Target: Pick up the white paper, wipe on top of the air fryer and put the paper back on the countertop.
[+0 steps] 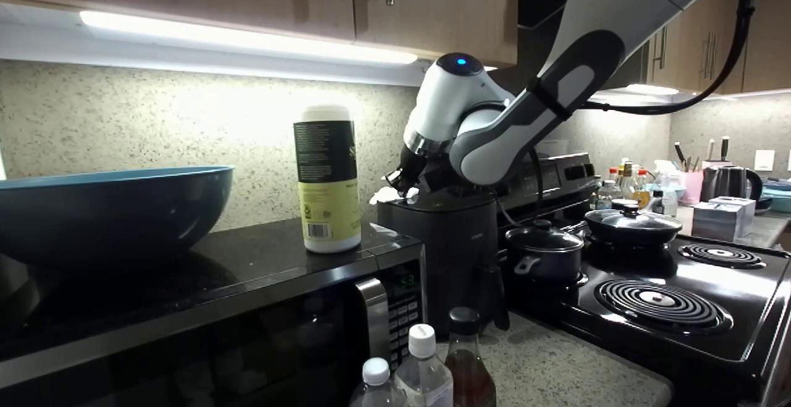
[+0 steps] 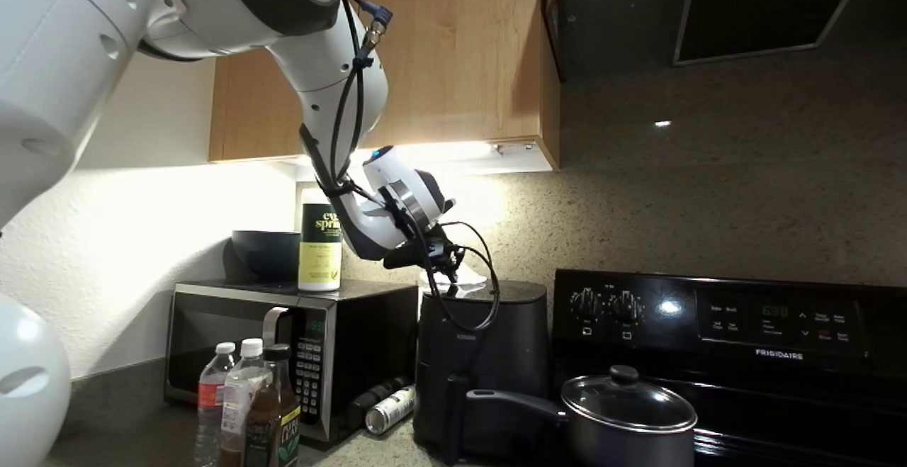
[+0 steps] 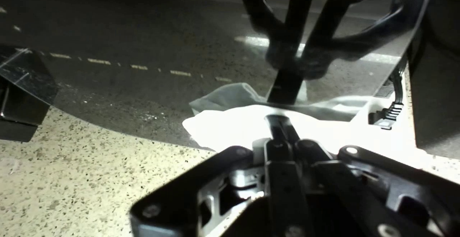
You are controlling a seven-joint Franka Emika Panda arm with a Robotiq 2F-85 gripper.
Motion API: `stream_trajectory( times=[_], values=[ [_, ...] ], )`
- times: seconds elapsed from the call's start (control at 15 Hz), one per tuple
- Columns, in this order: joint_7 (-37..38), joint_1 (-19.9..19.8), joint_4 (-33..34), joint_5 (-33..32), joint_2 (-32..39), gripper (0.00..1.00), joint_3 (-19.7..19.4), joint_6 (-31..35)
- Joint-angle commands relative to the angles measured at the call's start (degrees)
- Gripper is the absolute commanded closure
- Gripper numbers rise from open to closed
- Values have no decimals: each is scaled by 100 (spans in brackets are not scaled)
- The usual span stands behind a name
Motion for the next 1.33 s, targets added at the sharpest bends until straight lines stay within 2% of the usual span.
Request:
stream_trajectory(
  times=[0.0, 0.33, 0.53, 0.6, 0.87, 1.07, 1.27],
  values=[
    [214, 75, 256, -417, 296, 99, -259, -63],
    [1042, 273, 866, -1331, 720, 99, -981, -423],
    [1056, 258, 948, -1255, 800, 99, -1074, -863],
    [893, 228, 899, -1058, 741, 99, -1001, -1072],
    [-533, -141, 325, 490, 27, 99, -253, -1697],
    [-1610, -241, -71, 1730, -545, 99, 10, -2142],
    [-2343, -263, -439, 2717, -1042, 99, 67, -2759]
  ],
)
